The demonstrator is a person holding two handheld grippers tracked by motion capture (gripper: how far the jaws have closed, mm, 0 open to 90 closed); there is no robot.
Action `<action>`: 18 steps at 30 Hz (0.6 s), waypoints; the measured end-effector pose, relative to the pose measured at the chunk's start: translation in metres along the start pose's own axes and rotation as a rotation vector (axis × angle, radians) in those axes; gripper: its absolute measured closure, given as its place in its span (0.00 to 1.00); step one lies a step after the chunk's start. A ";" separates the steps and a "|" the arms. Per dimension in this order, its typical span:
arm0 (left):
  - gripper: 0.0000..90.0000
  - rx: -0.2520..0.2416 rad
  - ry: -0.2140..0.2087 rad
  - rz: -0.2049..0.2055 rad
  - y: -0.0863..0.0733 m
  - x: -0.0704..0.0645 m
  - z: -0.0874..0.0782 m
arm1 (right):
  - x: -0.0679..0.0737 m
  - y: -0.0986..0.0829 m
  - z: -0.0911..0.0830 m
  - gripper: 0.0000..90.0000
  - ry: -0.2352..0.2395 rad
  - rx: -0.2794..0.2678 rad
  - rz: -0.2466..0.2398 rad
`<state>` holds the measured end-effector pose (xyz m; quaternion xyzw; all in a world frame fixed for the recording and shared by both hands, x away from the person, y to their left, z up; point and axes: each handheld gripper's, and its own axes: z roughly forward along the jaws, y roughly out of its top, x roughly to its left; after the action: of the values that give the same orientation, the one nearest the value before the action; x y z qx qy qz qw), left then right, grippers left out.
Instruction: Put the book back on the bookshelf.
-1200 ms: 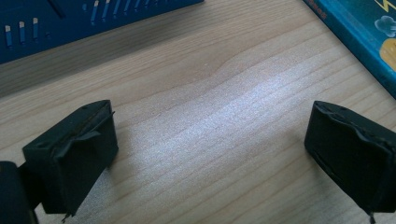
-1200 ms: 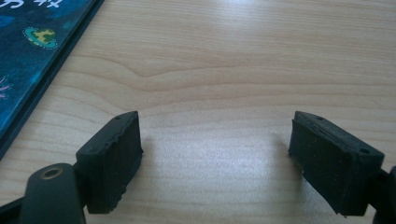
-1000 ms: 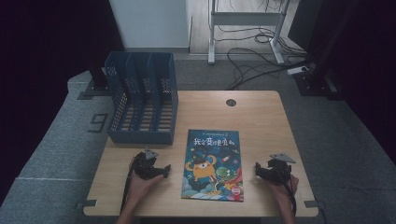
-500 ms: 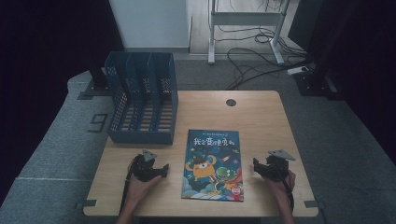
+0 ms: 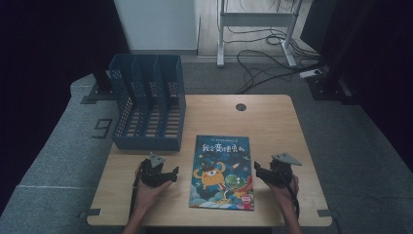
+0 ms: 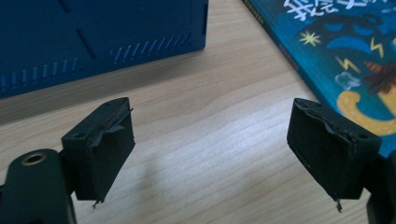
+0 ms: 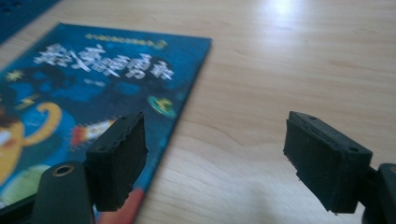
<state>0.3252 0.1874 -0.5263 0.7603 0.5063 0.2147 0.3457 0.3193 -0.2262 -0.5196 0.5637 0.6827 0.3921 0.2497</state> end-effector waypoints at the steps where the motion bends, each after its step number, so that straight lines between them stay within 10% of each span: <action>1: 0.16 0.000 0.000 0.000 0.000 0.000 0.000 | 0.000 0.000 0.000 0.23 0.000 0.000 0.000; 18: 0.17 0.057 -0.084 0.048 0.011 -0.033 0.025 | 0.039 0.001 0.029 0.23 0.073 0.027 -0.055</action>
<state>0.3356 0.1463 -0.5337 0.7902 0.4788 0.1762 0.3396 0.3336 -0.1814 -0.5311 0.5333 0.7119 0.3961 0.2278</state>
